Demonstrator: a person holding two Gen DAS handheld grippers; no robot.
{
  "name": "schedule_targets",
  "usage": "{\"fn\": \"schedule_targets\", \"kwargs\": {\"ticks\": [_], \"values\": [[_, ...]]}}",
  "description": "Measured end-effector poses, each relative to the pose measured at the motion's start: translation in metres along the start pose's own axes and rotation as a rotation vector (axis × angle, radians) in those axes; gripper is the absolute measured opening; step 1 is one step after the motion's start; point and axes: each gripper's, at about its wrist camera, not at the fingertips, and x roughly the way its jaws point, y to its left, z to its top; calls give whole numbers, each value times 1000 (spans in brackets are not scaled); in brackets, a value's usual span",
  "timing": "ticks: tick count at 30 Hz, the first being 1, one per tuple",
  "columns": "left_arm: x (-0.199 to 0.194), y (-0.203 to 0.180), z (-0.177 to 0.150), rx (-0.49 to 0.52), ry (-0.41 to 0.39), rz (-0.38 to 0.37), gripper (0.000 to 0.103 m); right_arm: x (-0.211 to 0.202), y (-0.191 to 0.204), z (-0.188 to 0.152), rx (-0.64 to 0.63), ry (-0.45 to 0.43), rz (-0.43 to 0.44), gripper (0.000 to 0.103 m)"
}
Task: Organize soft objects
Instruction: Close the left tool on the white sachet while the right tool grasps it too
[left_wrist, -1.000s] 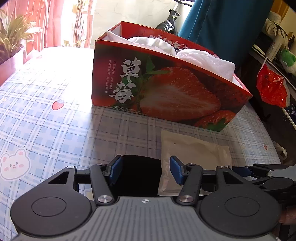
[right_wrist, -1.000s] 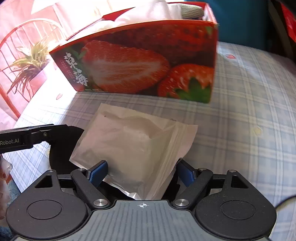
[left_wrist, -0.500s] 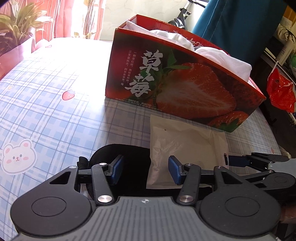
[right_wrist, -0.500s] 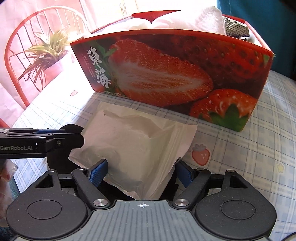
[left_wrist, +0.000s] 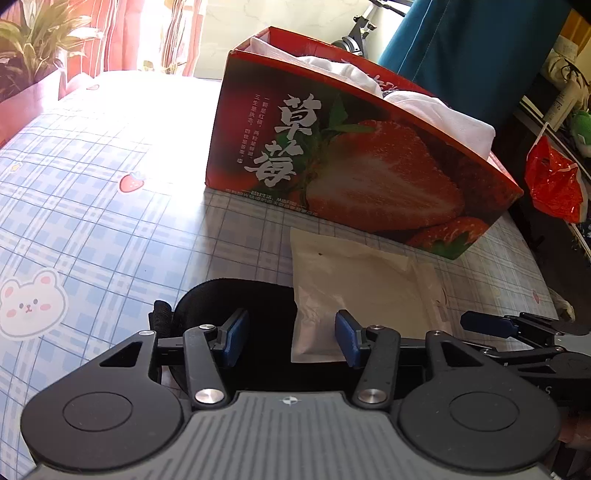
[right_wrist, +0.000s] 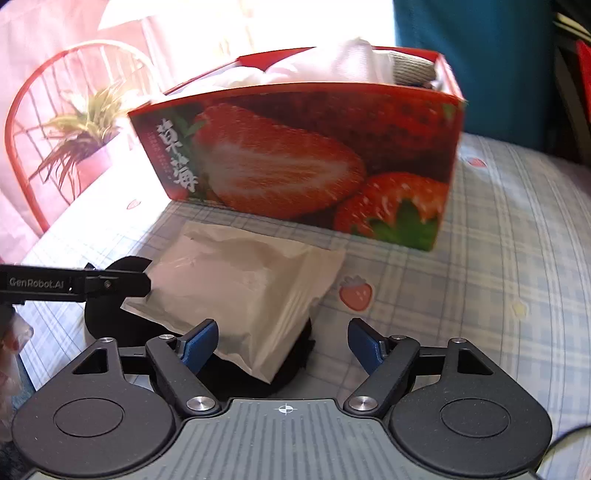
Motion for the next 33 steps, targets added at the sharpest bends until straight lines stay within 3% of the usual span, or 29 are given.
{"fn": "schedule_targets", "kwargs": {"ticks": [13, 16, 28, 33], "values": [[8, -2, 8, 14, 27, -46, 53, 6, 2, 4, 43, 0, 49, 69], [16, -3, 14, 28, 48, -59, 51, 16, 1, 9, 36, 37, 72, 60], [38, -2, 38, 36, 77, -120, 50, 32, -10, 22, 100, 42, 120, 61], [38, -4, 34, 43, 76, -152, 39, 36, -22, 28, 169, 28, 150, 60]]}}
